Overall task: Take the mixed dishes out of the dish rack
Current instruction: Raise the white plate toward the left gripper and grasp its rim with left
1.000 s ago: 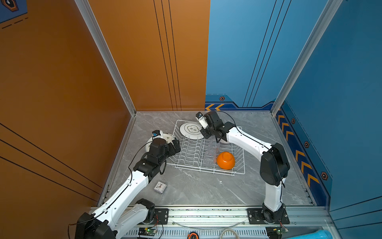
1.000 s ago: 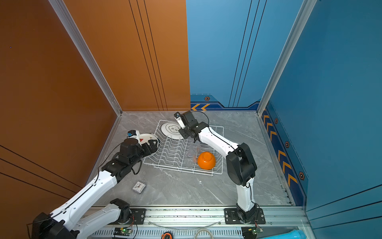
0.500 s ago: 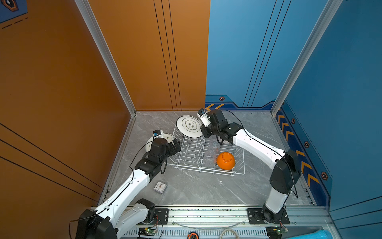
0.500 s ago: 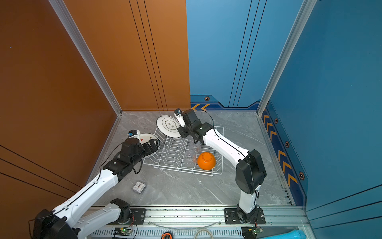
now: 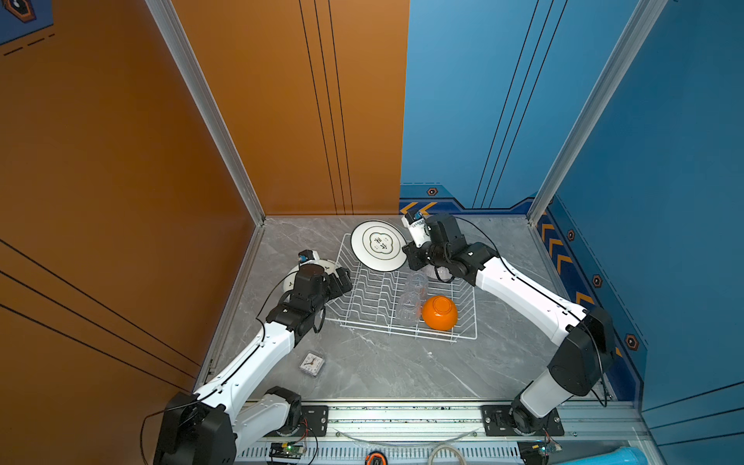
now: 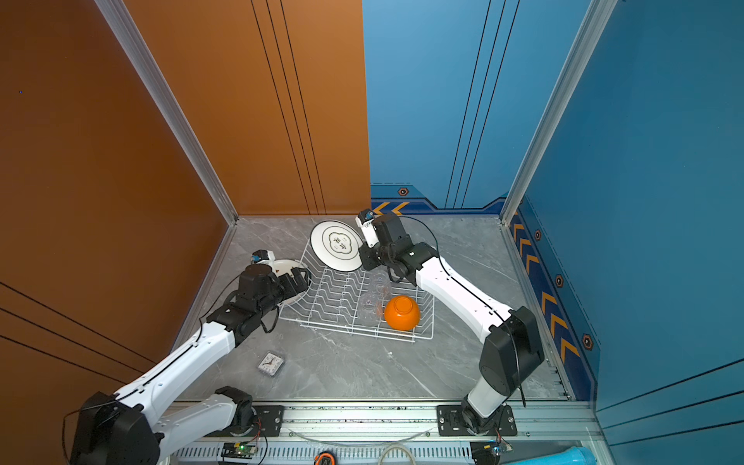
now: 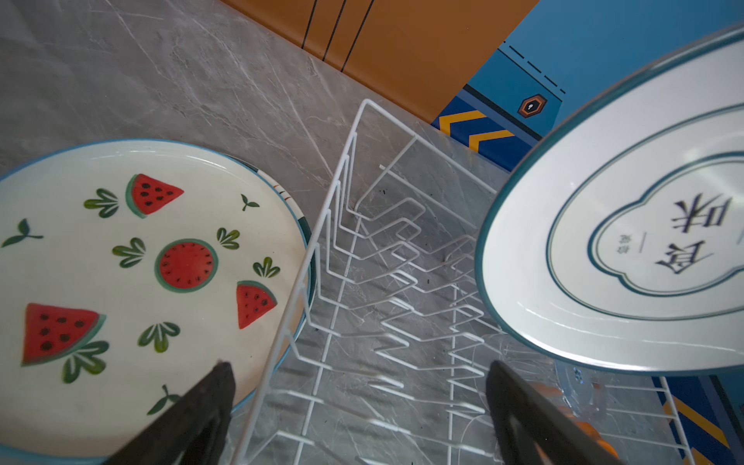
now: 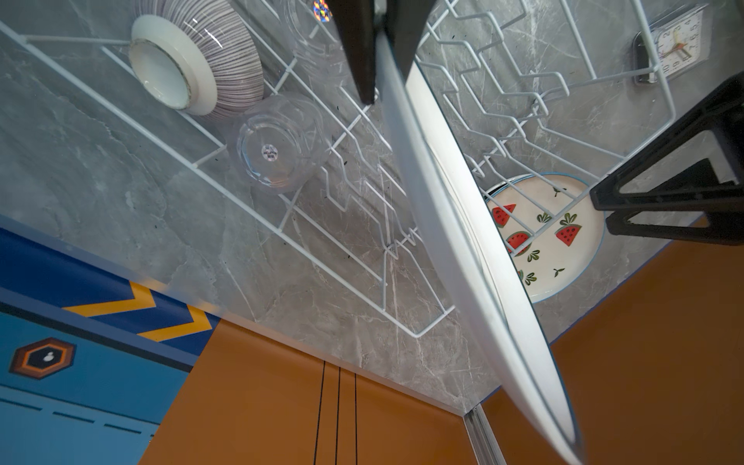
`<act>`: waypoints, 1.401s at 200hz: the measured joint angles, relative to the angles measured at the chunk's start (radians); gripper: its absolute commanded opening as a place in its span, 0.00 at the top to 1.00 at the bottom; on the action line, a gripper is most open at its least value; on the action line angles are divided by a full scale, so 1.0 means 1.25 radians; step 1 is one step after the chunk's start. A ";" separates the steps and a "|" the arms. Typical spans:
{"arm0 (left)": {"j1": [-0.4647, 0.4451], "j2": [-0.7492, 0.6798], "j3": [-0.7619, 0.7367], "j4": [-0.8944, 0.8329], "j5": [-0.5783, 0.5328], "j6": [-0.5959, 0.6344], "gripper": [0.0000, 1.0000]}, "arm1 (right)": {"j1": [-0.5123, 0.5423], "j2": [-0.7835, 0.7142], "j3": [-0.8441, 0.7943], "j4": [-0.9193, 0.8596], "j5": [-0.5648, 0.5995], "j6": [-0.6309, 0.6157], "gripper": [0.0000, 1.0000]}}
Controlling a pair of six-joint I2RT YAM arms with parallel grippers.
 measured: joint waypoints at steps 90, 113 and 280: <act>0.017 0.102 0.018 0.189 0.192 -0.023 0.06 | -0.032 -0.066 -0.093 0.043 -0.159 0.096 1.00; 0.017 0.126 0.027 0.229 0.231 -0.031 0.12 | -0.046 -0.080 -0.109 0.059 -0.190 0.114 1.00; -0.021 0.158 0.061 0.359 0.375 -0.015 0.61 | -0.103 -0.073 -0.136 0.107 -0.373 0.194 1.00</act>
